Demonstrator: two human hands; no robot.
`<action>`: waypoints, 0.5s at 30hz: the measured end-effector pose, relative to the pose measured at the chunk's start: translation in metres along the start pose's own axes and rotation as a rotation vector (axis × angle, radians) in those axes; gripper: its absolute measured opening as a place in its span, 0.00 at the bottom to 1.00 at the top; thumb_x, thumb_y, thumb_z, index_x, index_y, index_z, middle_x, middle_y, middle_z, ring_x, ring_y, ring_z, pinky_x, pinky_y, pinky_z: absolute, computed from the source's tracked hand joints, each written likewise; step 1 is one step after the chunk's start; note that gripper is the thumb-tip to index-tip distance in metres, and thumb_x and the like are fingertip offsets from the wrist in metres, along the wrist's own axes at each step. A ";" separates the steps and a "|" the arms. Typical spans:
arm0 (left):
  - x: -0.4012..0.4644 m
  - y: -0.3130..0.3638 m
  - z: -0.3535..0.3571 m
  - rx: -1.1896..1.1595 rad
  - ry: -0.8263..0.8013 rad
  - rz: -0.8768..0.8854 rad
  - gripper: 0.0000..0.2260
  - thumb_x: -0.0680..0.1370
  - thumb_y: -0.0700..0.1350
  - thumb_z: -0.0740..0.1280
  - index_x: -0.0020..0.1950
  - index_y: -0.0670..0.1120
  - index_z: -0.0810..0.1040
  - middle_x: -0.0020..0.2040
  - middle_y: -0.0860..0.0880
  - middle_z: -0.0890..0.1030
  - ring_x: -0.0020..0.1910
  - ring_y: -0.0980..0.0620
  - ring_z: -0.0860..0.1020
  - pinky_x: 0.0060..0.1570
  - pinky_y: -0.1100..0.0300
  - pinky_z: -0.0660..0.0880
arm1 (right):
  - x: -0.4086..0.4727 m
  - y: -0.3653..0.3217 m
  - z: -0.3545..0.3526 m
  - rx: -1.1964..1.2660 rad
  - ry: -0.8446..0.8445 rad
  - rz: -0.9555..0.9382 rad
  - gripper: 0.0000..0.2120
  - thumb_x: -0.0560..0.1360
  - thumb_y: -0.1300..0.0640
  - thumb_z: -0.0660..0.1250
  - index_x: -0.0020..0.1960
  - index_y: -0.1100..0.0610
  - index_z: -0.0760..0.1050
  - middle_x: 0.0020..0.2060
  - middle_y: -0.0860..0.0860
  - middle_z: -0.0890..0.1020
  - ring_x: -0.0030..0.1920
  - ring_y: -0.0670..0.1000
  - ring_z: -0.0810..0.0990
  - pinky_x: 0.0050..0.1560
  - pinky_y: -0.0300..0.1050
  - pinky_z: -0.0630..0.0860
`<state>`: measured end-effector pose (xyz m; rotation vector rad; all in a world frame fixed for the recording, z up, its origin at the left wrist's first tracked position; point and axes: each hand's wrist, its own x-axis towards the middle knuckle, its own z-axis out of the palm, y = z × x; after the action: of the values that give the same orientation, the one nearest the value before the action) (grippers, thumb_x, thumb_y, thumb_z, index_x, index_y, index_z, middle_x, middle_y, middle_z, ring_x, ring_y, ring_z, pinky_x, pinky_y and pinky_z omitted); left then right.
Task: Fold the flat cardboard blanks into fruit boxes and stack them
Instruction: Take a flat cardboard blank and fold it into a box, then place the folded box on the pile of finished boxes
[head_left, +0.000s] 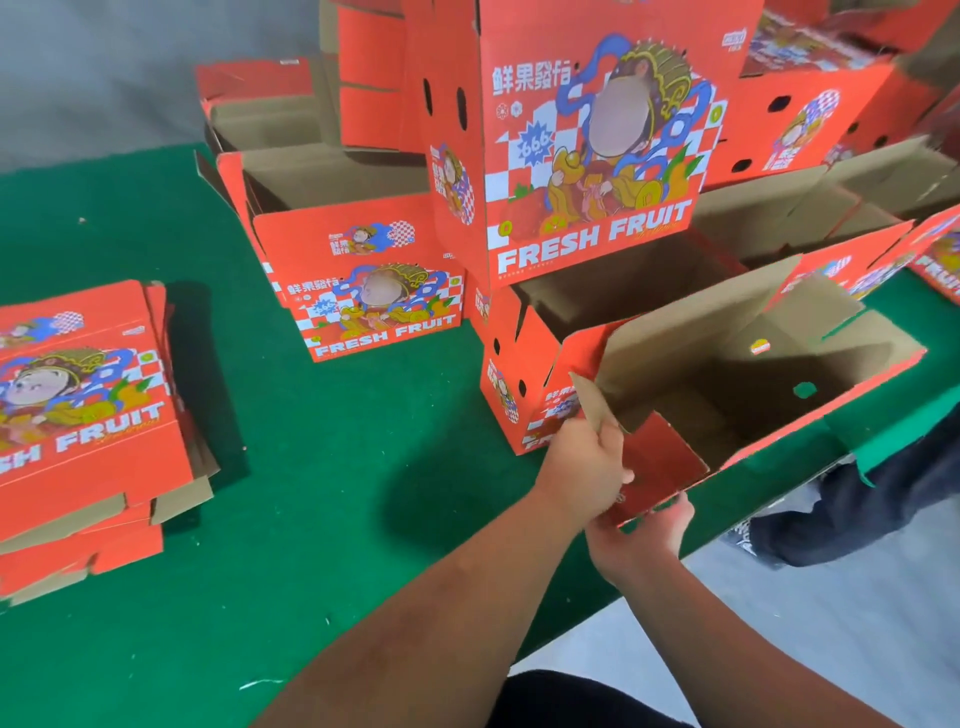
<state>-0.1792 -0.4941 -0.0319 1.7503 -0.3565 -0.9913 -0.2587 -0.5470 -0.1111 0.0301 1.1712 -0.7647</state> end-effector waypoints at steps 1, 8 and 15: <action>0.000 -0.004 0.001 -0.025 -0.018 0.014 0.15 0.85 0.51 0.59 0.43 0.46 0.75 0.41 0.41 0.84 0.39 0.49 0.86 0.45 0.49 0.81 | 0.001 -0.005 0.003 0.001 -0.035 -0.031 0.18 0.75 0.38 0.63 0.52 0.49 0.84 0.42 0.51 0.88 0.49 0.53 0.86 0.59 0.50 0.81; -0.011 0.014 -0.021 -0.114 -0.136 -0.051 0.04 0.83 0.54 0.64 0.53 0.61 0.70 0.43 0.58 0.75 0.44 0.53 0.76 0.39 0.66 0.70 | 0.025 -0.104 0.065 -0.176 -0.078 -0.221 0.21 0.86 0.47 0.54 0.71 0.54 0.77 0.64 0.52 0.83 0.63 0.55 0.82 0.65 0.49 0.79; -0.016 0.000 -0.047 -0.181 0.001 -0.093 0.06 0.85 0.44 0.60 0.50 0.52 0.72 0.40 0.50 0.71 0.40 0.50 0.72 0.36 0.66 0.70 | 0.013 -0.055 0.060 -0.718 0.108 -0.362 0.18 0.85 0.50 0.58 0.67 0.59 0.78 0.59 0.56 0.83 0.55 0.54 0.82 0.45 0.44 0.79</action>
<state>-0.1534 -0.4542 -0.0192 1.6147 -0.1794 -1.0553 -0.2383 -0.6192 -0.0772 -0.7613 1.5209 -0.6194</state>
